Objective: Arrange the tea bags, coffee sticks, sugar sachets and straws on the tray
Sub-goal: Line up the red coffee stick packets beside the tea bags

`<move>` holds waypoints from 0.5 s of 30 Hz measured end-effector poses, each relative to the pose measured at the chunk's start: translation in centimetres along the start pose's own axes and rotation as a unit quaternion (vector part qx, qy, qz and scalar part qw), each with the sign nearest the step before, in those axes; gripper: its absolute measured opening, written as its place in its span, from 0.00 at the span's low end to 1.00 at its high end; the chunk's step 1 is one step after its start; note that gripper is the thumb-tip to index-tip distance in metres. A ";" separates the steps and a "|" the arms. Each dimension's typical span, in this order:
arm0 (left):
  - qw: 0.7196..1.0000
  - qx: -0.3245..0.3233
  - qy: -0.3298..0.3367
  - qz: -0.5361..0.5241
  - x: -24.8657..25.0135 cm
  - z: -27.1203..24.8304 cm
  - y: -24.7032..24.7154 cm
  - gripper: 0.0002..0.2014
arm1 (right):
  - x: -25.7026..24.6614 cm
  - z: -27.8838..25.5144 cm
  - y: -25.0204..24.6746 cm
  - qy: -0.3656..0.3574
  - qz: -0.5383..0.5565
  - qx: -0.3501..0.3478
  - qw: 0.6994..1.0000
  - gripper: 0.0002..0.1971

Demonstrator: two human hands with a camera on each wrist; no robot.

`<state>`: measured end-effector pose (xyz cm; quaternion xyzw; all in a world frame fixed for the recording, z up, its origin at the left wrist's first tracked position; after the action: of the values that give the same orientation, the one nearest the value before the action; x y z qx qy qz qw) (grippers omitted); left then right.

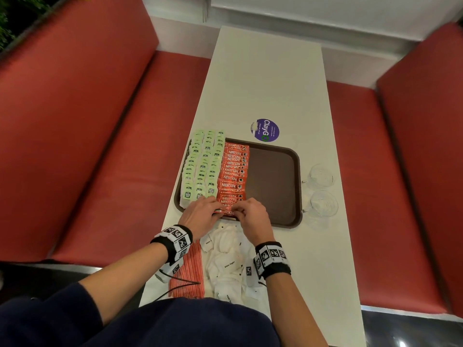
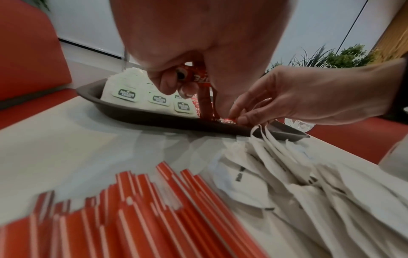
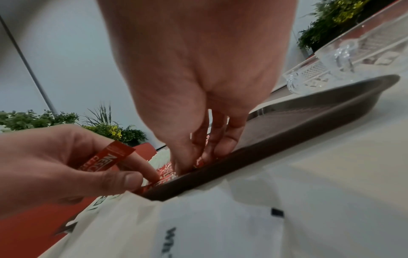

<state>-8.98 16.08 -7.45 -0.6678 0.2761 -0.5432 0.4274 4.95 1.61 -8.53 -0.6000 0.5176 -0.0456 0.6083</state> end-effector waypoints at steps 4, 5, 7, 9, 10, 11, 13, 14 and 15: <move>1.000 -0.015 0.004 0.025 0.1 0.4 0.1 0.14 | 0.1 0.0 0.2 0.006 -0.008 0.018 1.000 0.07; 0.999 -0.017 0.005 0.029 0.1 0.5 0.2 0.14 | 0.1 0.0 0.3 0.007 -0.011 0.020 1.000 0.06; 0.999 -0.016 0.005 0.034 0.1 0.4 0.2 0.14 | 0.0 -0.2 0.4 0.009 -0.014 0.026 1.000 0.07; 0.999 -0.008 0.007 0.036 0.2 0.4 0.3 0.13 | 0.0 -0.2 0.4 0.008 -0.009 0.030 0.999 0.09; 0.999 0.000 0.011 0.038 0.2 0.5 0.2 0.12 | 0.0 -0.2 0.4 0.007 -0.006 0.029 1.000 0.09; 0.999 0.010 0.014 0.039 0.2 0.5 0.2 0.11 | -0.1 -0.2 0.4 0.006 -0.003 0.028 1.000 0.10; 0.998 0.025 0.022 0.045 0.2 0.9 0.1 0.11 | -0.1 -0.2 0.4 0.008 0.004 0.030 1.000 0.11; 0.998 0.026 0.027 0.053 0.2 1.1 0.2 0.12 | -0.2 -0.3 0.4 0.010 0.007 0.032 0.999 0.11; 0.997 0.023 0.031 0.061 0.1 1.3 0.2 0.14 | -0.1 -0.3 0.4 0.011 0.012 0.035 0.999 0.11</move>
<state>-7.67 16.22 -7.60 -0.6225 0.3170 -0.5427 0.4664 4.46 1.62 -8.74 -0.5717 0.5294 -0.0634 0.6237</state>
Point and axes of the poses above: each hand's wrist, its own z-axis towards the middle knuckle, its own y-axis out of the palm, x = y × z, the point moved 1 cm from there along z, towards the middle knuckle, and after that the axes turned 10 degrees about y, right-handed, at the moved point
